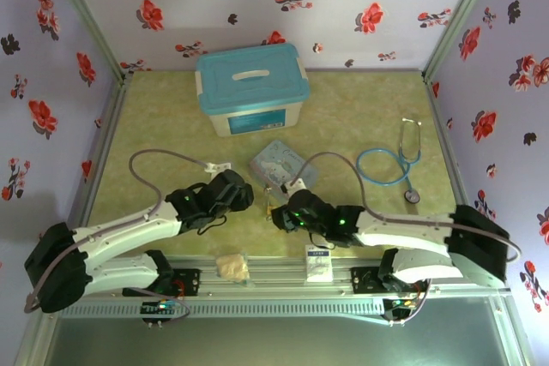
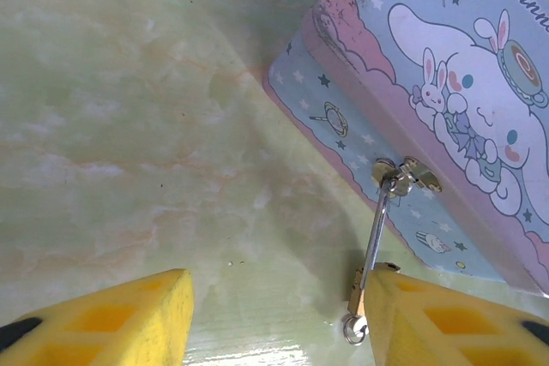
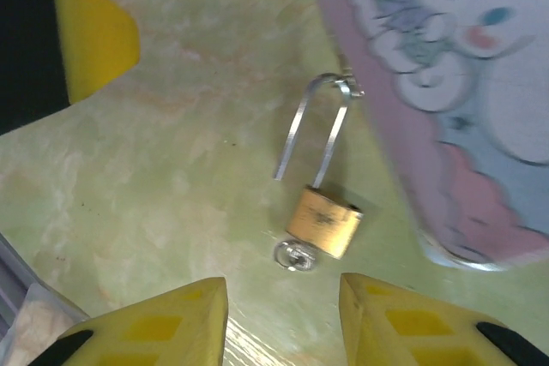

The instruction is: Unlock the padlock with the key

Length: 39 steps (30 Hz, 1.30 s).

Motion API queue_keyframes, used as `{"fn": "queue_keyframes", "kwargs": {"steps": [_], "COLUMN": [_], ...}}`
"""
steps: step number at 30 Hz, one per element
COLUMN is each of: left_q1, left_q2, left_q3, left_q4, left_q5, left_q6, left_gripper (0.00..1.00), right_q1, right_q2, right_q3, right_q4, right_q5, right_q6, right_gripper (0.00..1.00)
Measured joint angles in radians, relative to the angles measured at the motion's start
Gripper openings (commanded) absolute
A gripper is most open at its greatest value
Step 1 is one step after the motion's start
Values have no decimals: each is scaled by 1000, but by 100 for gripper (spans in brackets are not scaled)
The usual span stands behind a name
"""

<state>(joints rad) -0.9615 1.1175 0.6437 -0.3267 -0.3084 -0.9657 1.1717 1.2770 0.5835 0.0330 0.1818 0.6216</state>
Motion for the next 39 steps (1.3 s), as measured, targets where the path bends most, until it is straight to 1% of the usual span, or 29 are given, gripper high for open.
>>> {"fn": "queue_keyframes", "kwargs": {"steps": [3, 7, 10, 17, 22, 27, 31, 34, 39], "left_q1": [5, 9, 9, 11, 11, 11, 11, 11, 11], "left_q2": [-19, -24, -24, -9, 8, 14, 14, 14, 14], "left_q3": [-18, -39, -43, -45, -58, -61, -73, -76, -79], "left_q4": [10, 19, 21, 48, 74, 99, 112, 116, 119], "left_q5": [7, 15, 18, 25, 35, 41, 41, 41, 42], "left_q6": [0, -2, -3, -3, -4, -3, -3, -3, -3], "left_gripper": [55, 55, 54, 54, 53, 53, 53, 53, 53], "right_q1": [7, 6, -7, -172, -216, -212, -158, -124, -120], "right_q2": [81, 174, 197, 195, 193, 177, 181, 225, 317], "right_q3": [19, 53, 63, 34, 33, 21, 19, 50, 99], "right_q4": [34, 16, 14, 63, 63, 89, 104, 102, 95], "right_q5": [10, 66, 91, 68, 62, 28, 29, 32, 40], "right_q6": [27, 62, 71, 81, 61, 86, 110, 113, 113], "right_gripper": [44, 47, 47, 47, 46, 48, 50, 50, 50]}}
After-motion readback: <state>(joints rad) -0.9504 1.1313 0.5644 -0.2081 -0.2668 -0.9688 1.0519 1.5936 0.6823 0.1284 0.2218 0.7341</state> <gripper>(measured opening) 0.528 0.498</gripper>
